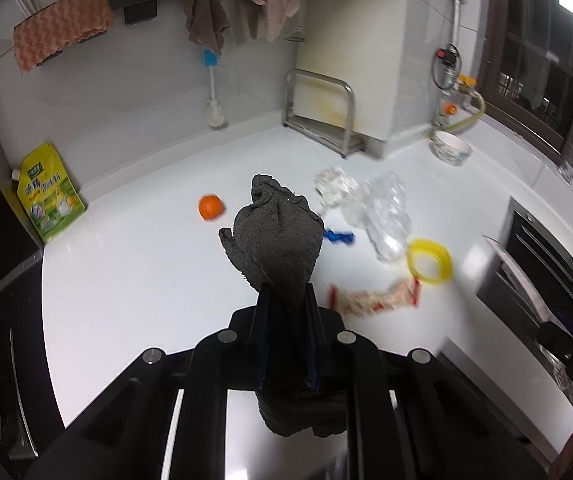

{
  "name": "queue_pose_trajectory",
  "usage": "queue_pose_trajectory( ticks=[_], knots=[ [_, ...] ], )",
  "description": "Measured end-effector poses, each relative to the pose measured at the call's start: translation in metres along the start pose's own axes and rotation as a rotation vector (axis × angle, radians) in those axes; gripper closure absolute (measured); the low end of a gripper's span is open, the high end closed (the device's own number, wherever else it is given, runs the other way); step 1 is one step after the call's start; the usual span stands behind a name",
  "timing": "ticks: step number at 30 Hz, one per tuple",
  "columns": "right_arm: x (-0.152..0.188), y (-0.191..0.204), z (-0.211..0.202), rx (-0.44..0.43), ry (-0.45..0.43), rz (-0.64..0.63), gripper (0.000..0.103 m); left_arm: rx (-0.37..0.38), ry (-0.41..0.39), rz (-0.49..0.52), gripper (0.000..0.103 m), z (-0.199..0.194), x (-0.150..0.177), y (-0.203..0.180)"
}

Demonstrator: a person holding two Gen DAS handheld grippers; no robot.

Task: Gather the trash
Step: 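Carry the sock and pink box over the basket and open the right tool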

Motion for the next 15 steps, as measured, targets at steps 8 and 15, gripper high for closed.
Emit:
queue_pose_trajectory(
  ticks=[8,15],
  knots=[
    [0.043,-0.008,-0.035,-0.009,0.059,-0.015,0.051,0.045,0.032,0.040,0.087,-0.045,0.059,-0.041],
    [0.084,-0.025,-0.055,-0.031,0.110,-0.003,0.051,0.085,0.068,0.076,0.087,-0.069,0.104,-0.083]
  ],
)
Point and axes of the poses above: each gripper's, at about its wrist camera, not at the fingertips, and z roughly the way its jaws point, y to its left, x to its underside, the point moved 1 cm from there along z, roughly the way its jaws point, and after that the axes turned 15 degrees about -x, right-handed, at the moved point
